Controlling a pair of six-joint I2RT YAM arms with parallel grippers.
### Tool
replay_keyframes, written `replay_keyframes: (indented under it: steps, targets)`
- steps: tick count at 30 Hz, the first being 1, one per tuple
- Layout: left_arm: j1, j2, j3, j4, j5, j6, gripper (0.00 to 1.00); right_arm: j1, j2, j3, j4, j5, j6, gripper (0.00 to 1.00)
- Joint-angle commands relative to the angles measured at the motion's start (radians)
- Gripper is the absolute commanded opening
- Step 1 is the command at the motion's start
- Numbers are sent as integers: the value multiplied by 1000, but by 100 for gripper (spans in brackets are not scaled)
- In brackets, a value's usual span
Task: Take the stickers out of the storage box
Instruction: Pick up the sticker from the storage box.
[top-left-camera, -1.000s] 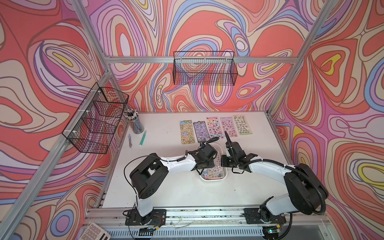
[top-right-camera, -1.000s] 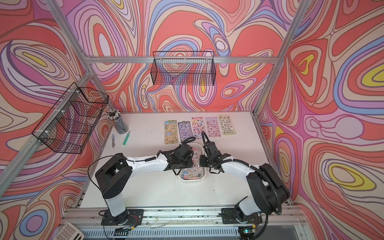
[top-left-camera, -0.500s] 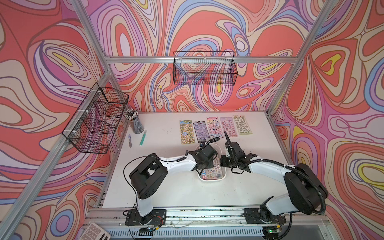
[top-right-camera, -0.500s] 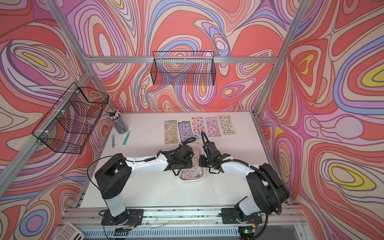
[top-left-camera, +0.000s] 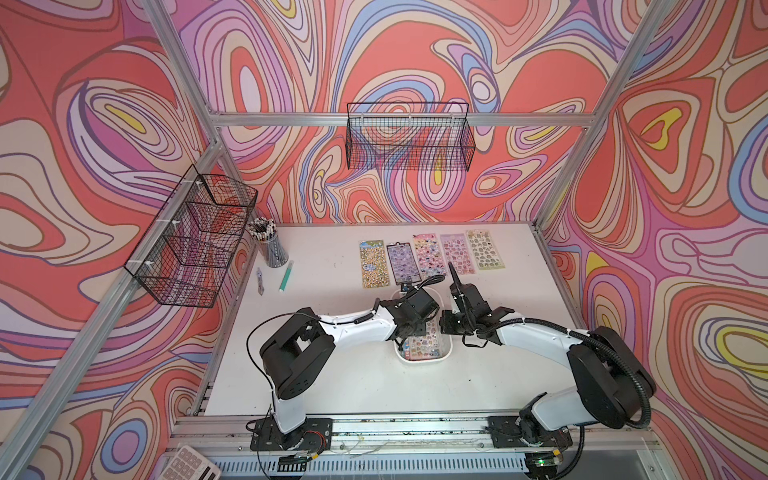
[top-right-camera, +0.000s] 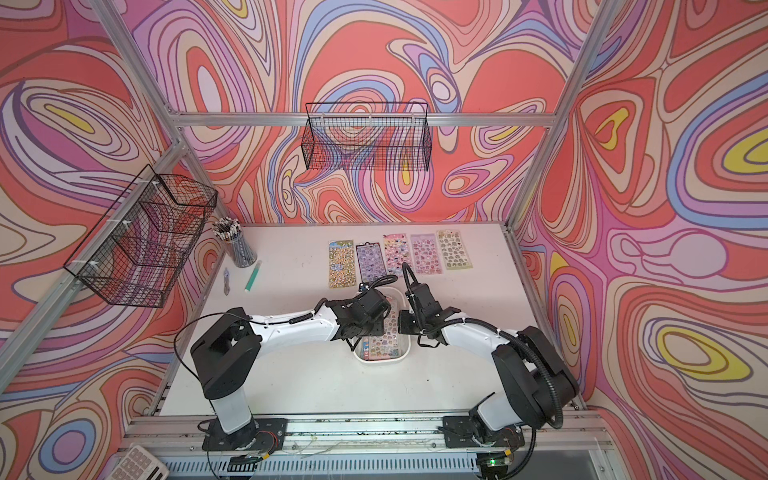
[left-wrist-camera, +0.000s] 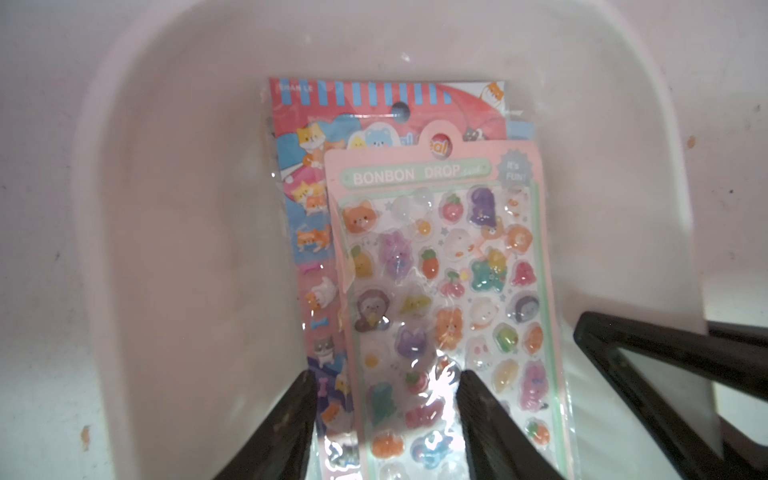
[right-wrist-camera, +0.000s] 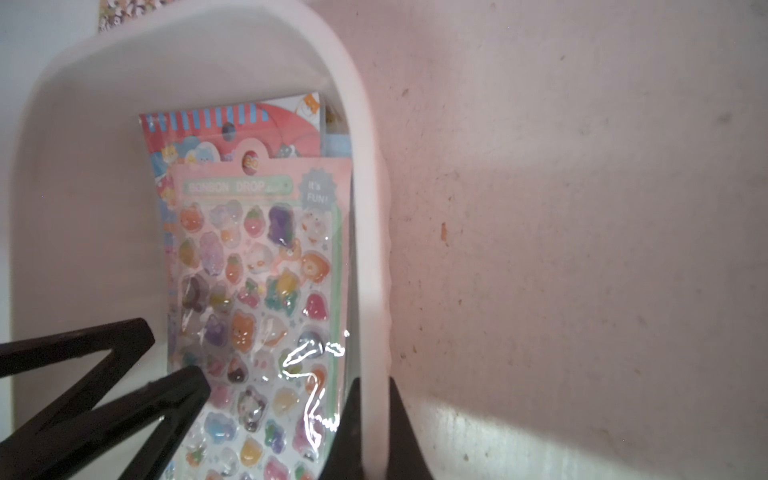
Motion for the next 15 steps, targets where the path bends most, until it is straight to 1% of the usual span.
replay_keyframes:
  steps: [1, 5, 10, 15]
  targets:
    - [3, 23, -15, -36, -5, -4, 57, 0, 20, -2, -20, -6, 8, 0]
    - [3, 55, -9, -4, 51, -22, 56, -1, 16, 1, -27, -3, 6, 0]
    - [5, 76, -21, 7, 52, -34, 56, 0, 12, 5, -35, -2, 1, 0]
    - [6, 71, -41, 46, 77, -51, 55, 0, 14, 13, -40, -4, -2, 0]
